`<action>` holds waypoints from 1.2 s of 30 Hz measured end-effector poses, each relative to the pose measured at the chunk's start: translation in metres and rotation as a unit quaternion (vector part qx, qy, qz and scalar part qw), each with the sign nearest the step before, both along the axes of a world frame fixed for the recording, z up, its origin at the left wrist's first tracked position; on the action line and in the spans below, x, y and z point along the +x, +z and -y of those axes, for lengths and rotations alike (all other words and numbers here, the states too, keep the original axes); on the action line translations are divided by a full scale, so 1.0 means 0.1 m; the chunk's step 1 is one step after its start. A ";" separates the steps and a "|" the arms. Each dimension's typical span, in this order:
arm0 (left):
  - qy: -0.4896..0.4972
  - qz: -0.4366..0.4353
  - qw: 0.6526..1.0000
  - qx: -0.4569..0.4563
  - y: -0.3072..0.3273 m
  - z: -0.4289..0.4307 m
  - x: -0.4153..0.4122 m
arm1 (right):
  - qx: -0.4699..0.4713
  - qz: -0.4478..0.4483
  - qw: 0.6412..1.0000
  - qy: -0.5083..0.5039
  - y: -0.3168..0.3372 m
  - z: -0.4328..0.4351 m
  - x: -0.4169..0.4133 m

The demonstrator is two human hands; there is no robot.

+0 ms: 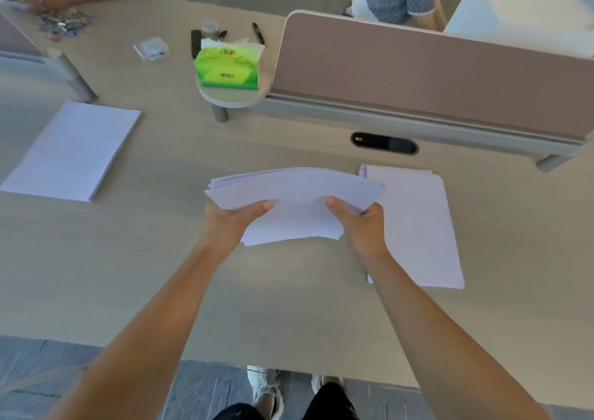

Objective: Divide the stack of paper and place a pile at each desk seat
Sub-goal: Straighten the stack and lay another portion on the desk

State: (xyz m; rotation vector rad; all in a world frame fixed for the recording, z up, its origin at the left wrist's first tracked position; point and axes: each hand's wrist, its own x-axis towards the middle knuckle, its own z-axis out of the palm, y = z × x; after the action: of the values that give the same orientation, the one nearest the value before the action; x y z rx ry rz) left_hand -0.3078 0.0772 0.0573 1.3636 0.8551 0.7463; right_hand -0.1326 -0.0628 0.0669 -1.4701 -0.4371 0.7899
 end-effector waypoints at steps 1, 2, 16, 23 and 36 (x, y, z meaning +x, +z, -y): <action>-0.030 -0.009 1.000 0.003 0.01 -0.04 -0.07 | -0.002 0.004 1.000 0.000 0.01 0.04 -0.03; -0.059 -0.030 0.998 0.005 0.02 -0.07 -0.14 | -0.009 0.012 1.000 0.003 0.02 0.07 -0.04; -0.066 -0.041 0.996 -0.041 0.12 -0.12 -0.28 | -0.015 0.001 1.000 -0.019 0.12 0.03 -0.21; -0.025 -0.020 0.995 -0.094 0.05 -0.03 -0.26 | -0.032 -0.031 0.999 0.001 0.08 0.00 -0.25; -0.093 -0.013 0.992 -0.087 -0.03 0.02 -0.34 | -0.043 -0.019 0.997 0.055 0.04 0.09 -0.14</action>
State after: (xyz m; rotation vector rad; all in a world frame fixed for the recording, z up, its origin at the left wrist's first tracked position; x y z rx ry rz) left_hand -0.3418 0.0755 0.0543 1.2783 0.7826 0.5000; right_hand -0.1467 -0.0721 0.0711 -1.5175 -0.4627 0.9337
